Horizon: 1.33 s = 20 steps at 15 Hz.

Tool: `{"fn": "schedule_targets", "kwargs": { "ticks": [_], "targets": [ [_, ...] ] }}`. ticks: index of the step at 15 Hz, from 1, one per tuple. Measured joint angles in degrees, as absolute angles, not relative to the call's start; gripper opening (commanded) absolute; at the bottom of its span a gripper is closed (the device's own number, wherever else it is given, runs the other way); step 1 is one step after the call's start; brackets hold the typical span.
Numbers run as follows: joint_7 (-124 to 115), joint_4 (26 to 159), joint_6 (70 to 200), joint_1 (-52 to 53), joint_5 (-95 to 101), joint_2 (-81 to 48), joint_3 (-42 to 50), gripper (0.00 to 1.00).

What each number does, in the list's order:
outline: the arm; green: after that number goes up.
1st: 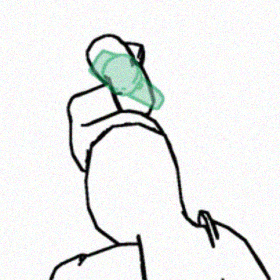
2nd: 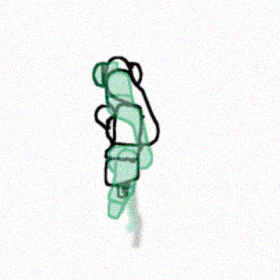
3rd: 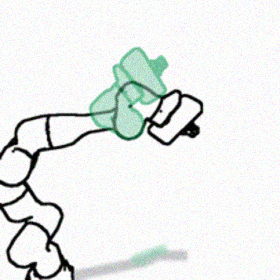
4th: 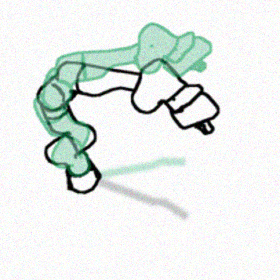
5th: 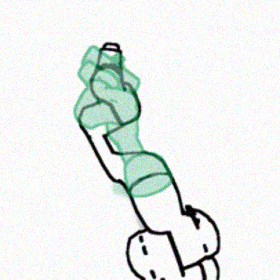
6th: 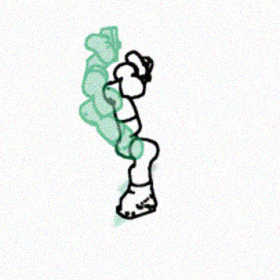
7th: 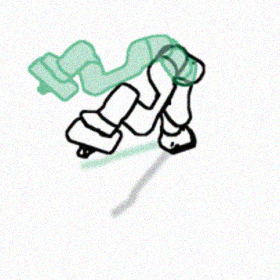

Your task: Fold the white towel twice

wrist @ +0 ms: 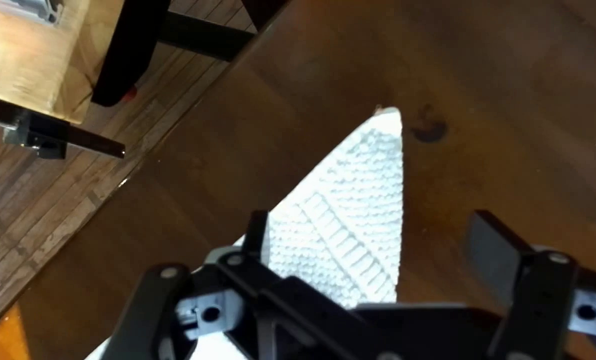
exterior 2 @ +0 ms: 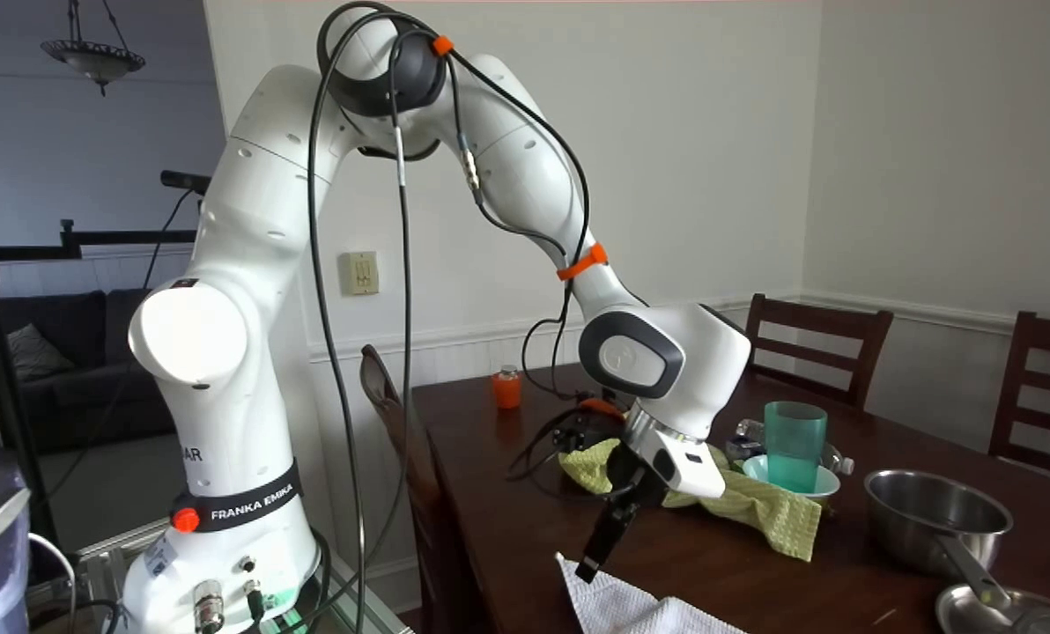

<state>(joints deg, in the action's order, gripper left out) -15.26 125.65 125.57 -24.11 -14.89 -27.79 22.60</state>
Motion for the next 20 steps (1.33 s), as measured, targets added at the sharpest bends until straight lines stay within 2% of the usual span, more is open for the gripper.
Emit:
{"fn": "schedule_targets", "kwargs": {
  "ticks": [7,8,9,10,17,19,20],
  "targets": [
    [-15.1,125.7,124.7,-24.5,-19.1,-30.1,20.4,1.0],
    [-15.1,125.7,124.5,-24.6,-19.5,-30.4,20.1,0.93],
    [-15.0,125.6,124.3,-24.6,-19.9,-30.7,19.9,0.74],
    [-15.0,125.6,124.0,-24.6,-20.0,-30.9,19.8,0.66],
    [-15.0,125.5,123.4,-24.7,-20.0,-31.7,19.7,0.16],
    [-15.0,125.3,123.2,-24.7,-20.0,-31.8,19.7,0.03],
    [-15.0,125.1,123.2,-24.7,-20.0,-31.9,19.7,0.0]
  ]
}}
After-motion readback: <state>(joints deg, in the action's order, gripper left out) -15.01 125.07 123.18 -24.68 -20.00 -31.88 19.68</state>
